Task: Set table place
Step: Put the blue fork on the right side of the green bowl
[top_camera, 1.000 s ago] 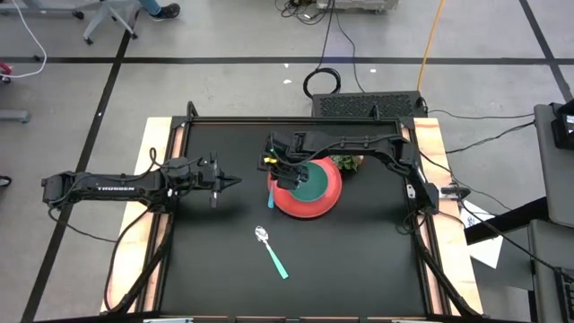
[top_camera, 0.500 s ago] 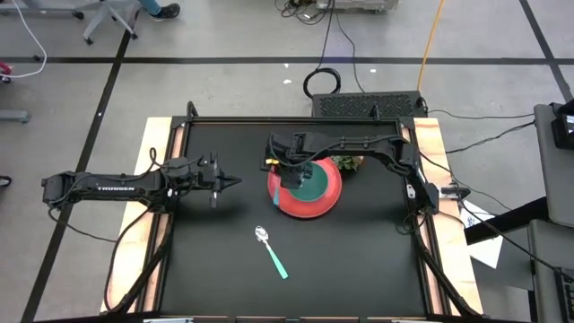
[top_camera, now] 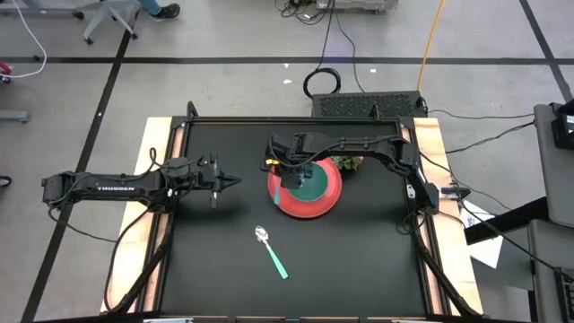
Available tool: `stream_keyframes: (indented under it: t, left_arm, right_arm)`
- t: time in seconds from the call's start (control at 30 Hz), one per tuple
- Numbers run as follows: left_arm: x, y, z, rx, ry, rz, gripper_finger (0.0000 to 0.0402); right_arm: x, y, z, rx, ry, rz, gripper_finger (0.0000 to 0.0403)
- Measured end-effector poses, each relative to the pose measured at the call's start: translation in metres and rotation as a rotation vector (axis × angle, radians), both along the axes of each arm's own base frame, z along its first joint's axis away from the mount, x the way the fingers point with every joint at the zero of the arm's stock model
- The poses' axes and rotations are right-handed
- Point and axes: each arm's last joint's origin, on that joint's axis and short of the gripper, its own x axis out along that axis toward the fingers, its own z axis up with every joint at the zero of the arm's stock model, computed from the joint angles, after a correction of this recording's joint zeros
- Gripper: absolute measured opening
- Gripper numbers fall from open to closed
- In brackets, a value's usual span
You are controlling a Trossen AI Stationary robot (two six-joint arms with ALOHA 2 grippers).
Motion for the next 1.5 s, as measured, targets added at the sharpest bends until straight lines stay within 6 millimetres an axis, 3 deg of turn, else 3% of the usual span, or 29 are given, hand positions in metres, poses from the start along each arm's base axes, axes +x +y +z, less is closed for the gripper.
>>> stream_keyframes:
  t: [0.63,0.83,1.1,1.5]
  left_arm:
    - [0.000,0.000,0.000,-0.001,0.000,0.000,0.0015]
    - [0.000,0.000,0.000,-0.024,-0.001,0.003,0.0015]
    - [0.000,0.000,-0.001,-0.033,0.010,0.005,0.0015]
    - [0.000,0.000,0.000,-0.054,0.002,0.008,0.0015]
  right_arm:
    - [0.007,0.026,0.001,0.013,-0.024,0.035,0.0000]
    - [-0.001,0.043,0.020,0.040,-0.028,0.018,0.0000]
    - [-0.017,0.082,0.049,0.091,-0.023,0.010,0.0000]
    - [-0.040,0.154,0.042,0.169,0.182,-0.056,0.0000]
